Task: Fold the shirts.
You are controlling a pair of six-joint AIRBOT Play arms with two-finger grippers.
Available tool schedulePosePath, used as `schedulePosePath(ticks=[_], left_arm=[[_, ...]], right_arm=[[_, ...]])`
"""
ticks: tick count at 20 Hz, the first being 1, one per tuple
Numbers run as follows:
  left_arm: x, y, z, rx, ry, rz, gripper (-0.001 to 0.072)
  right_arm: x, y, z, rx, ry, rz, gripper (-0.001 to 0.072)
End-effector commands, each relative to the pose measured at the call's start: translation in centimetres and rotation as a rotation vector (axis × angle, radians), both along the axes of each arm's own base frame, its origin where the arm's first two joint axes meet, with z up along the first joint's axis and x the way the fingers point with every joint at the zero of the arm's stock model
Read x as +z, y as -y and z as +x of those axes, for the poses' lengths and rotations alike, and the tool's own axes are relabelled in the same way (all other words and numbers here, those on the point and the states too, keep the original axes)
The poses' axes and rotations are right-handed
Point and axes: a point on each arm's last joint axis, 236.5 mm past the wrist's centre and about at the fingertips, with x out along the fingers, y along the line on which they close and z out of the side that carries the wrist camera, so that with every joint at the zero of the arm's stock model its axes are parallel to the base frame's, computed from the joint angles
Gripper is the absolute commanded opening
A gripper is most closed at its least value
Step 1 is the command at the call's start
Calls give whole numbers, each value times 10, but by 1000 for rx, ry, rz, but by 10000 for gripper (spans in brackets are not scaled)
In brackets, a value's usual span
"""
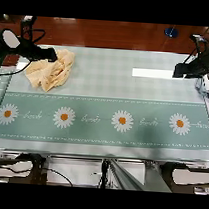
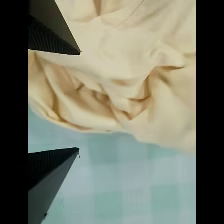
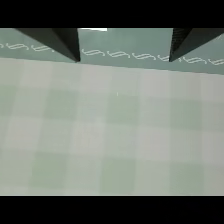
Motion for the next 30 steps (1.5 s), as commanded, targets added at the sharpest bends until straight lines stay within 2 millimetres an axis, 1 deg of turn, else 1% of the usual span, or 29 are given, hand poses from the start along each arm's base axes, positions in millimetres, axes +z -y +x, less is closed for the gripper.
schedulePosePath(ticks=[1,5,7,9,11,14,15,16,17,18,19,20,21,22,23,24,25,26,27,28,29,30], left_arm=[[-26,-17,21,-40,28,92,720],[-84,-31,22,-17,-76,88,720],[-102,-39,26,-10,-86,109,720],[-109,-47,32,8,-73,130,720],[-115,-48,37,12,-62,133,720],[-129,-48,36,10,-87,131,720],[-133,-48,35,10,-95,131,700],[-137,-47,33,8,-108,131,556],[-140,-47,31,6,-121,130,432],[-143,-47,28,5,-136,129,330],[-143,-46,24,1,-161,127,167],[-141,-46,19,-4,-192,125,60],[-131,-45,17,-9,-217,123,44],[-116,-44,19,-13,-224,122,44],[-92,-44,25,-15,-208,123,44],[-61,-43,32,-18,-170,125,43],[-20,-42,41,-17,-105,128,43],[30,-39,49,-17,-15,132,44],[80,-35,52,-20,79,136,43],[136,-27,49,-23,187,135,43],[186,-18,41,-32,284,133,43],[235,-6,27,-47,378,131,43]], right_arm=[[0,0,0,-1,-1,1,609],[0,0,0,-1,-1,1,609],[0,0,0,-1,-1,1,609],[0,0,0,-1,0,1,609],[0,0,1,-1,3,1,609],[0,0,1,-7,2,2,609],[0,0,1,-8,2,3,609],[0,0,1,-8,2,3,609],[0,0,1,-9,2,3,609],[0,0,1,-9,2,3,609],[0,0,1,-8,2,3,609],[0,0,1,-8,2,3,609],[0,0,1,-8,1,2,609],[0,0,0,-7,-2,2,609],[-1,0,-1,-8,-6,2,609],[-1,1,-2,-7,-10,-2,609],[-1,4,-4,-7,-16,-14,609],[-2,7,-5,-5,-24,-28,609],[-2,9,-8,-5,-34,-38,609],[-3,12,-11,-6,-49,-50,609],[-3,12,-13,-6,-59,-50,609],[-4,11,-17,-6,-75,-46,609]])
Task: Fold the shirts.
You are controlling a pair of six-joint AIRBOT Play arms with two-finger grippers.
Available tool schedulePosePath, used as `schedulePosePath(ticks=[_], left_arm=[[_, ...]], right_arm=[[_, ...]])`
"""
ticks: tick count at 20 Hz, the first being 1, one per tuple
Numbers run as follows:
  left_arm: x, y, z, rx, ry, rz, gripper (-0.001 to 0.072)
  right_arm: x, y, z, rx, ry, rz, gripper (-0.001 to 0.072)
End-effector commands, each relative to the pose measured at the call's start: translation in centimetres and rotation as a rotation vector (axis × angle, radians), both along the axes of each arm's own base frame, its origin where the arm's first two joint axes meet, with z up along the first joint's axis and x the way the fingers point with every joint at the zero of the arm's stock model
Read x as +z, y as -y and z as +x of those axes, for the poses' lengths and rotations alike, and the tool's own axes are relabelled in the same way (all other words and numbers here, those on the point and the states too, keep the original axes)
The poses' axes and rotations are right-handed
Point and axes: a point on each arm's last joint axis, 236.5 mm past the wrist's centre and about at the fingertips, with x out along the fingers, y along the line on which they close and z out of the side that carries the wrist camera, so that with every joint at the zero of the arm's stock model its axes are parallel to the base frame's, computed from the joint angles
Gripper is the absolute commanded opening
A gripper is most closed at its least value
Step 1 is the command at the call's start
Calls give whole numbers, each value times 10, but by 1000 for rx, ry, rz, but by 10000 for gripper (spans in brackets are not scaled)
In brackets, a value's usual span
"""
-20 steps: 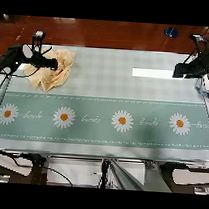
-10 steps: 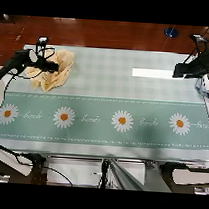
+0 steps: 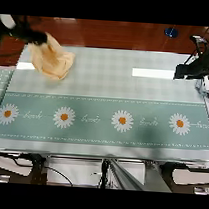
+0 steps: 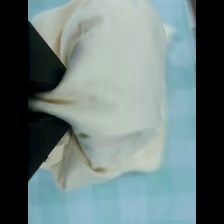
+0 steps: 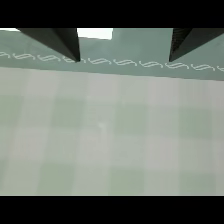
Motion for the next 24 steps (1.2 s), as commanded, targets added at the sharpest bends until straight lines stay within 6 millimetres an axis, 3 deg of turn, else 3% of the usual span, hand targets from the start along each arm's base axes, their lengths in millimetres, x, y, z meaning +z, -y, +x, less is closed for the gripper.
schedulePosePath(ticks=[1,3,5,7,9,12,17,18,20,24], left_arm=[[167,33,-48,-63,300,-11,43],[230,62,-99,-130,426,-28,43],[271,91,-152,-206,514,-61,44],[297,116,-194,-270,567,-128,44],[303,143,-220,-357,568,-158,43],[280,186,-225,-451,489,-194,44],[180,276,-205,-588,239,-173,44],[165,286,-199,-600,209,-159,44],[147,291,-187,-592,175,-139,44],[159,280,-189,-577,210,-122,43]], right_arm=[[-2,2,-14,0,-59,-9,609],[-2,1,-26,-1,-105,-5,608],[5,1,-32,-1,-111,-4,603],[17,0,-35,-2,-88,-7,602],[31,0,-36,-2,-53,-10,603],[52,-1,-40,-6,-1,-15,603],[79,-2,-46,-9,72,-20,603],[83,-2,-47,-9,85,-21,602],[89,-2,-46,-10,107,-24,603],[93,-1,-39,-9,143,-28,603]])
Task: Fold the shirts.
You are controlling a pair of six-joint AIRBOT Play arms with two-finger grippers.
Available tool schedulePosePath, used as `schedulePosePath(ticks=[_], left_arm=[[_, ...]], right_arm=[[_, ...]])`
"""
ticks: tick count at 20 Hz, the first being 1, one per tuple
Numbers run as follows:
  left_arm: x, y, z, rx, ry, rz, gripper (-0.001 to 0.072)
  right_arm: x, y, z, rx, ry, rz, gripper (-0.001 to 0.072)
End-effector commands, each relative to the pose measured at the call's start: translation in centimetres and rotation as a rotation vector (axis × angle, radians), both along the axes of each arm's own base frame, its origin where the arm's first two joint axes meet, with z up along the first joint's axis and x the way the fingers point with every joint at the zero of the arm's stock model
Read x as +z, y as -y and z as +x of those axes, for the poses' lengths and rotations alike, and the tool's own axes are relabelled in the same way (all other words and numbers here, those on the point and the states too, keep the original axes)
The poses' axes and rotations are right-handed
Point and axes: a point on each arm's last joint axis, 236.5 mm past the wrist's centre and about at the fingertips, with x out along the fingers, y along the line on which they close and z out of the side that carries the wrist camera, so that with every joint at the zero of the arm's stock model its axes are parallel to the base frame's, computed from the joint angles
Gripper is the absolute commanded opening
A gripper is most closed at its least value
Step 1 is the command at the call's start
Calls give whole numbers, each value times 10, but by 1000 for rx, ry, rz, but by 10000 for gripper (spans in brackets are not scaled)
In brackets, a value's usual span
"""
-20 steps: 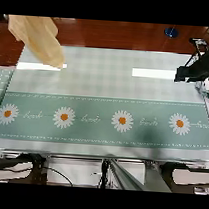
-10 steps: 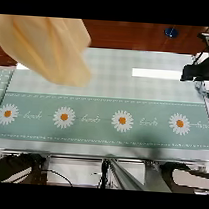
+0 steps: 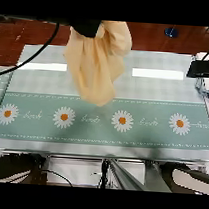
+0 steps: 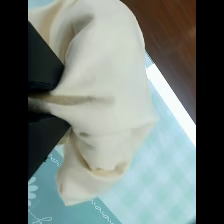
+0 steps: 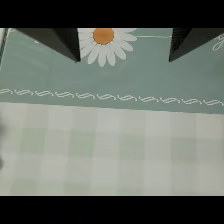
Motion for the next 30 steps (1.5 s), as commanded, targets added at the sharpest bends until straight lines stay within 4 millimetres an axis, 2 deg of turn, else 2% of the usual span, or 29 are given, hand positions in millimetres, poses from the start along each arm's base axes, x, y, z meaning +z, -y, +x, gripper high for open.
schedulePosePath(ticks=[1,4,5,7,9,11,14,15,17,20,21,23,24,26,27,28,30], left_arm=[[6,-3,-5,0,17,5,43],[36,-30,-11,53,110,14,43],[42,-32,-14,51,121,3,44],[37,-14,-23,-3,83,-32,44],[15,17,-26,-68,16,-40,44],[-25,53,-19,-115,-51,1,44],[-91,119,-13,-197,-148,19,44],[-117,143,-15,-227,-186,17,44],[-164,180,-19,-267,-251,23,44],[-248,218,-38,-312,-393,71,46],[-270,227,-47,-325,-451,73,80],[-301,242,-68,-335,-603,31,707],[-309,236,-75,-322,-681,37,716],[-309,200,-69,-289,-753,114,712],[-302,168,-58,-273,-767,181,696],[-291,133,-46,-254,-771,250,631],[-259,55,-13,-156,-760,320,605]], right_arm=[[6,1,8,-1,47,-6,603],[9,2,15,-1,78,-9,602],[9,2,16,-1,84,-9,603],[10,2,19,-8,96,-6,603],[11,0,20,-7,102,1,602],[11,-1,20,-7,102,8,603],[11,-1,20,-7,101,7,602],[11,-1,20,-7,102,8,603],[11,-1,21,-7,106,7,603],[11,-1,21,-7,106,7,603],[11,-1,21,-7,107,7,603],[11,-1,22,-7,111,7,603],[12,-1,22,-7,112,6,602],[12,-1,22,-7,113,6,603],[12,-1,22,-7,113,6,603],[12,-1,21,-7,110,7,602],[11,-1,20,-7,103,7,603]])
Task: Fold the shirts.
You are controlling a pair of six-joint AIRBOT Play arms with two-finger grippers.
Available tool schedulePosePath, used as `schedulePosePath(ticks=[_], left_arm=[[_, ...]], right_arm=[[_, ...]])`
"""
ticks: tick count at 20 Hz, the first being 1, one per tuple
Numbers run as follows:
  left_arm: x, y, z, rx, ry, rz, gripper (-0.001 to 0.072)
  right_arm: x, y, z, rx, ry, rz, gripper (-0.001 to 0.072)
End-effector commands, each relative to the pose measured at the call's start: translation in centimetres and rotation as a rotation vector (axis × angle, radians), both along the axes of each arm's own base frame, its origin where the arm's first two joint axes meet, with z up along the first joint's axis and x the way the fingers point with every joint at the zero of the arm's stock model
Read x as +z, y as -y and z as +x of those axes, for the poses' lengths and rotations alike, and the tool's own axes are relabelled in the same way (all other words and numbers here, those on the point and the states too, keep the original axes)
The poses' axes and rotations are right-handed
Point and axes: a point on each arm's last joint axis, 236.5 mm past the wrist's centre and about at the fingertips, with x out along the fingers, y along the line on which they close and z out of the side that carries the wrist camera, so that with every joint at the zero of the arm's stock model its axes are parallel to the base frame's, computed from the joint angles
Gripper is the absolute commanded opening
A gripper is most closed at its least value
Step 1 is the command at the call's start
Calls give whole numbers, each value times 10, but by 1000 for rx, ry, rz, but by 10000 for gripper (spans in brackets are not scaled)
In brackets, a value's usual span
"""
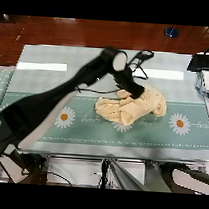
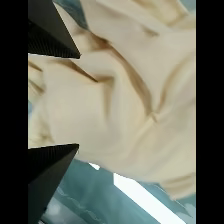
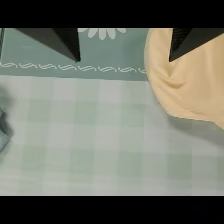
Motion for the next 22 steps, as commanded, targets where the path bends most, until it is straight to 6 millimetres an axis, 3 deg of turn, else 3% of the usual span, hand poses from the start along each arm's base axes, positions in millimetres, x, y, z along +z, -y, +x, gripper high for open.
schedulePosePath(ticks=[1,3,5,7,9,11,14,17,20,22], left_arm=[[36,-126,33,95,-26,182,605],[67,-194,57,239,-26,164,608],[79,-248,58,330,-105,116,610],[72,-277,49,388,-222,50,612],[46,-289,29,413,-363,-12,686],[9,-288,2,411,-489,-25,686],[-36,-257,-31,378,-627,-138,686],[-67,-229,-33,434,-638,-275,720],[-72,-205,-31,453,-678,-416,720],[-83,-195,-32,452,-685,-402,720]], right_arm=[[-1,0,-2,0,-10,1,603],[-1,1,-3,-2,-12,-4,603],[-1,4,-3,-5,-13,-15,603],[-1,4,-3,-5,-12,-17,603],[-1,4,-3,-4,-13,-18,603],[-1,4,-3,0,-13,-20,603],[-3,5,-3,1,-20,-19,603],[-7,5,-2,6,-28,-20,603],[-11,5,0,6,-39,-19,603],[-14,5,0,6,-47,-18,603]])
